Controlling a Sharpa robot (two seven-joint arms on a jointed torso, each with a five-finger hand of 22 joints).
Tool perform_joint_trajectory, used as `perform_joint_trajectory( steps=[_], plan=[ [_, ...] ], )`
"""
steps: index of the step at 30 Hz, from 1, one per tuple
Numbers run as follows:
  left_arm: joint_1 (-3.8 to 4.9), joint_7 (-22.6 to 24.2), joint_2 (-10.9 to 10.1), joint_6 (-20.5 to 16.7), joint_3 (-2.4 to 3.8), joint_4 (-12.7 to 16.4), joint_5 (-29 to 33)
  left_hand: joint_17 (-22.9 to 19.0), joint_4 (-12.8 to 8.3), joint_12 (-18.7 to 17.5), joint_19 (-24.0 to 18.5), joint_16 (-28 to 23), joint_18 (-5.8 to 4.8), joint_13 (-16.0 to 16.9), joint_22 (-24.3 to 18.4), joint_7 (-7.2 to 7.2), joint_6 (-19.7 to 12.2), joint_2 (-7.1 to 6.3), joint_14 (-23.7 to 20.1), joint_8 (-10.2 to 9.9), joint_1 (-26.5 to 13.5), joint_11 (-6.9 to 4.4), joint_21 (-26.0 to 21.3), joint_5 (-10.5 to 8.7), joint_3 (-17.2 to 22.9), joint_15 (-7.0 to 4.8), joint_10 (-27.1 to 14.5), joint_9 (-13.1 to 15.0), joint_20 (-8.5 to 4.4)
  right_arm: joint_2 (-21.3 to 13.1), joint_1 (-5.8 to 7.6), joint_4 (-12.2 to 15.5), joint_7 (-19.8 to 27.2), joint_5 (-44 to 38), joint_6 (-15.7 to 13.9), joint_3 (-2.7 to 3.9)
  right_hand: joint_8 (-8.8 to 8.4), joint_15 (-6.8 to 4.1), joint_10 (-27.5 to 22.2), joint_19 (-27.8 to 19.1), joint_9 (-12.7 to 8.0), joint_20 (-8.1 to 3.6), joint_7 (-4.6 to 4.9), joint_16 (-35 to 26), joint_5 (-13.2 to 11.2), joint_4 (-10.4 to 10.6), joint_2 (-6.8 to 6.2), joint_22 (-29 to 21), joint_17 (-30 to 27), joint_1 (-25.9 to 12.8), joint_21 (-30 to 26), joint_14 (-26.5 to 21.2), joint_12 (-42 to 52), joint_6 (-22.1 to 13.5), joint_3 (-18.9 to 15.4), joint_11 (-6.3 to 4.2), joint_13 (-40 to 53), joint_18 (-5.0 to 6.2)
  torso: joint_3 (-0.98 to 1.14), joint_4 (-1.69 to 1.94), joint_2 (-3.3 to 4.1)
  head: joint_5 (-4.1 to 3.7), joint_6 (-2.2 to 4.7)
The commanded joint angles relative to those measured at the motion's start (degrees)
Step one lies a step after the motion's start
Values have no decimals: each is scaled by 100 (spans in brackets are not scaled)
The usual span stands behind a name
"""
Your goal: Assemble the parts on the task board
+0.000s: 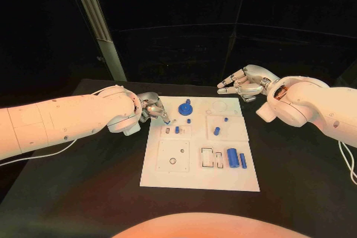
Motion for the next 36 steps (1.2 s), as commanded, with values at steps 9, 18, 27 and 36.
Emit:
perform_joint_trajectory(
  steps=[9, 18, 27, 36],
  plan=[
    [-120, -397, -7, -887, -79, 223, -335, 1424, 434, 143, 65, 64, -69, 88, 960, -330, 507, 27, 594, 140, -210, -147, 116, 41, 575, -98, 226, 986, -47, 2, 10, -9, 10, 18, 48, 1, -24, -34, 15, -7, -4, -27, 12, -30, 21, -37, -16, -7, 6, -41, -28, 113, -3, 28, 9, 8, -4, 82, -4, 4, 6, 37, -44],
    [-193, -521, -40, -842, -89, 355, -451, 1456, 452, 198, 91, 87, -81, 124, 991, -348, 550, 46, 602, 153, -366, -161, 166, 3, 628, -114, 261, 1024, -65, -2, 10, -14, 9, 18, 50, 1, -24, -34, 13, -12, -4, -27, 12, -40, 20, -35, -18, -18, -1, -57, -37, 112, -5, 28, 2, 9, -8, 84, -8, -9, 8, 61, -61],
    [-217, -645, -27, -655, -91, 341, -567, 1487, 507, 246, 106, 109, -89, 156, 1013, -369, 593, 69, 609, 155, -525, -177, 196, -83, 640, -120, 294, 1051, -74, -5, 10, -15, 10, 18, 51, 0, -24, -34, 13, -12, -4, -27, 12, -40, 20, -35, -18, -18, -1, -57, -37, 112, -5, 28, 2, 9, -8, 84, -5, -13, 12, 64, -67],
    [-244, -736, 71, -496, -94, 213, -610, 1495, 543, 261, 111, 114, -91, 166, 1022, -379, 615, 87, 611, 149, -612, -184, 207, -169, 640, -124, 307, 1063, -78, -1, 10, -13, 12, 18, 51, 0, -24, -34, 13, -12, -4, -27, 12, -40, 20, -35, -18, -18, -1, -57, -37, 112, -5, 28, 2, 9, -8, 84, -9, -21, 20, 71, -72]
  ],
)
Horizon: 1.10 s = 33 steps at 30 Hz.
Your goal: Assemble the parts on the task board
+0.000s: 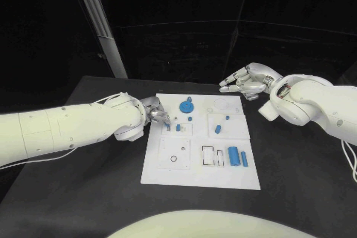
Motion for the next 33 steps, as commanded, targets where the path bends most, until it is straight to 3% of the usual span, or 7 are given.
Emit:
perform_joint_trajectory(
  steps=[1, 6, 19, 33],
  plan=[
    [-3, -158, 46, 212, 2, -32, -102, 1493, 462, 20, 71, 29, -93, 3, 1022, -328, 527, 50, 620, 11, -14, -105, 11, -64, 406, -52, 161, 590, -40, 1, 10, 9, 23, 18, 37, 2, -24, -34, 13, -12, -4, -27, 12, -20, 20, -35, -18, -5, -1, -57, -37, 112, -5, 28, 2, 9, -9, 84, -2, -10, 3, 6, -4],
    [-9, -214, 88, 384, 2, -57, -105, 1495, 467, 24, 67, 31, -91, 8, 1024, -337, 537, 67, 621, -1, -60, -112, 5, -264, 405, -53, 166, 603, -42, -4, 10, 11, 21, 18, 37, 2, -24, -34, 13, -12, -4, -27, 12, -20, 20, -35, -18, -5, -1, -57, -37, 112, -5, 28, 2, 9, -9, 84, 0, -5, -2, -3, -24],
    [-12, -296, 94, 627, 1, -34, -166, 1510, 440, 45, 67, 41, -92, 24, 1027, -343, 543, 44, 624, -3, -63, -116, 6, -299, 399, -49, 174, 610, -40, -9, 10, 15, 24, 18, 36, 2, -24, -34, 12, -14, -3, -27, 12, -24, 20, -33, -17, -10, -3, -66, -42, 112, -5, 30, -1, 9, -11, 85, -2, -1, -2, -11, -38],
    [-13, -323, 56, 670, 1, 30, -246, 1510, 399, 71, 77, 41, -98, 46, 1044, -351, 577, 9, 624, -14, -78, -124, 27, -74, 397, -46, 193, 630, -37, -12, 10, 11, 25, 18, 37, 2, -24, -34, 10, -16, -3, -27, 13, -29, 20, -32, -16, -15, -8, -71, -45, 111, -9, 30, -3, 9, -15, 86, -4, 4, -3, -17, -47]
  ],
)
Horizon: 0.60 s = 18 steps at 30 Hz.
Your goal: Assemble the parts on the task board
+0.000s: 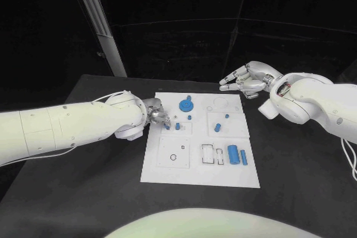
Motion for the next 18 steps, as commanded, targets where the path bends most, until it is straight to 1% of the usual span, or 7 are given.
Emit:
perform_joint_trajectory(
  steps=[1, 5, 18],
  plan=[
    [-23, -113, -5, 164, -18, 26, -59, 1510, 313, 24, 78, 18, -99, 9, 1045, -306, 400, 15, 617, -10, 18, -77, 29, 45, 344, -39, 65, -1, -37, 1, 10, 6, 27, 18, 33, 2, -24, -34, 10, -16, -3, -27, 13, -29, 20, -32, 7, -9, -8, -48, -23, 111, -9, 30, -3, 10, -7, 86, -1, 3, 0, 1, -1],
    [-23, -104, -14, 176, -18, 43, -61, 1510, 318, 32, 81, 18, -100, 15, 1049, -305, 408, 2, 617, -12, -4, -75, 34, 79, 335, -37, 70, 2, -36, 4, 9, 2, 29, 18, 35, 2, -24, -34, 10, -16, -3, -27, 13, -29, 20, -32, 7, -9, -8, -48, -23, 111, -9, 30, -3, 10, -7, 86, -1, 1, 0, 0, -7],
    [-23, -64, -42, 191, -17, 93, -62, 1510, 331, 56, 93, 18, -106, 33, 1061, -312, 429, 18, 617, -10, -20, -81, 56, 128, 340, -33, 84, 6, -33, 11, 9, -5, 31, 18, 42, 2, -24, -34, 10, -16, -3, -27, 13, -29, 20, -32, 7, -9, -8, -48, -23, 111, -9, 30, -3, 10, -7, 86, 0, 1, 0, -1, -2]
  ],
)
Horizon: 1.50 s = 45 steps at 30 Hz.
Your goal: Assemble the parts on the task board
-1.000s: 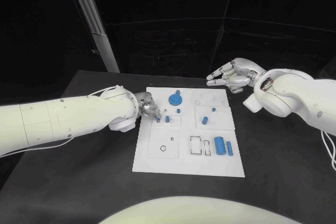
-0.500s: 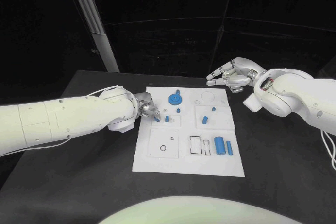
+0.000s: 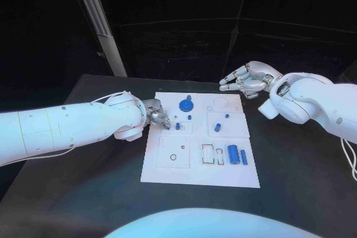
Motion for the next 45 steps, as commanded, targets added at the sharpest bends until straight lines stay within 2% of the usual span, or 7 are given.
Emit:
perform_joint_trajectory(
  steps=[1, 9, 16, 24, 39, 42, 45],
  plan=[
    [-18, -41, 0, 137, -14, 25, -17, 1510, 283, 35, 93, 18, -106, 10, 1061, -304, 375, 55, 618, 13, 16, -92, 21, 32, 279, -35, 73, 10, -34, 4, 10, 3, 31, 18, 39, 3, -24, -33, 10, -16, -3, -27, 13, -29, 20, -32, 6, -5, -8, -48, -23, 111, -9, 30, -3, 10, -6, 86, 0, -2, 0, -3, 4],
    [-18, -15, 18, 145, -13, -6, -17, 1510, 306, 50, 99, 18, -109, 19, 1069, -308, 401, 35, 618, 15, -33, -93, 33, -15, 246, -31, 89, 16, -30, 7, 10, 2, 34, 18, 36, 3, -24, -33, 11, -16, -3, -27, 13, -34, 20, -28, 9, -6, -11, -59, -24, 110, -6, 31, -6, 10, -5, 86, 4, -2, 0, -12, -1],
    [-18, -10, 50, 171, -13, -39, -17, 1510, 485, 61, 104, 18, -111, 29, 1082, -325, 435, -142, 618, -20, -270, -101, 41, -499, -3, -32, 111, 19, -25, 7, 10, 4, 34, 18, 32, 3, -24, -33, 11, -16, -3, -27, 13, -34, 20, -28, 9, -6, -11, -59, -24, 110, -6, 31, -6, 10, -5, 86, 5, -8, 3, -13, -6],
    [-17, -14, 76, 184, -13, -66, -17, 1510, 641, 81, 116, 18, -116, 47, 1097, -336, 472, -300, 618, -47, -469, -107, 62, -533, -174, -38, 123, 14, -31, 7, 10, 6, 35, 18, 31, 3, -24, -33, 11, -16, -3, -27, 13, -34, 20, -28, 9, -6, -11, -59, -24, 110, -6, 31, -6, 10, -5, 86, 5, -4, 0, -24, -14],
    [-17, -4, 88, 182, -12, -83, -17, 1510, 659, 86, 120, 18, -118, 51, 1101, -340, 478, -318, 618, -51, -486, -110, 69, -532, -188, -40, 126, 14, -32, 5, 10, 8, 35, 18, 30, 3, -24, -33, 3, -23, -3, -26, 13, -42, 20, -25, 10, -21, -17, -69, -36, 109, -20, 31, -10, 10, -19, 89, 4, -2, 0, -39, -17],
    [-17, -2, 73, 167, -12, -76, -17, 1510, 662, 80, 119, 18, -117, 48, 1102, -342, 483, -409, 618, -58, -516, -111, 67, -535, -234, -45, 126, 15, -34, 4, 10, 8, 35, 18, 29, 3, -24, -33, 3, -23, -3, -26, 13, -42, 20, -25, 10, -21, -17, -69, -36, 109, -20, 31, -10, 10, -19, 89, 2, -1, -4, -41, -15],
    [-17, 0, 48, 130, -11, -61, -17, 1510, 707, 76, 120, 18, -118, 47, 1105, -338, 506, -648, 618, -64, -637, -107, 67, -570, -390, -49, 128, 17, -41, 3, 10, 7, 35, 18, 27, 3, -24, -33, 3, -23, -3, -26, 13, -42, 20, -25, 10, -21, -17, -69, -36, 109, -20, 31, -10, 10, -19, 89, 2, 1, 0, -45, -9]
  ],
)
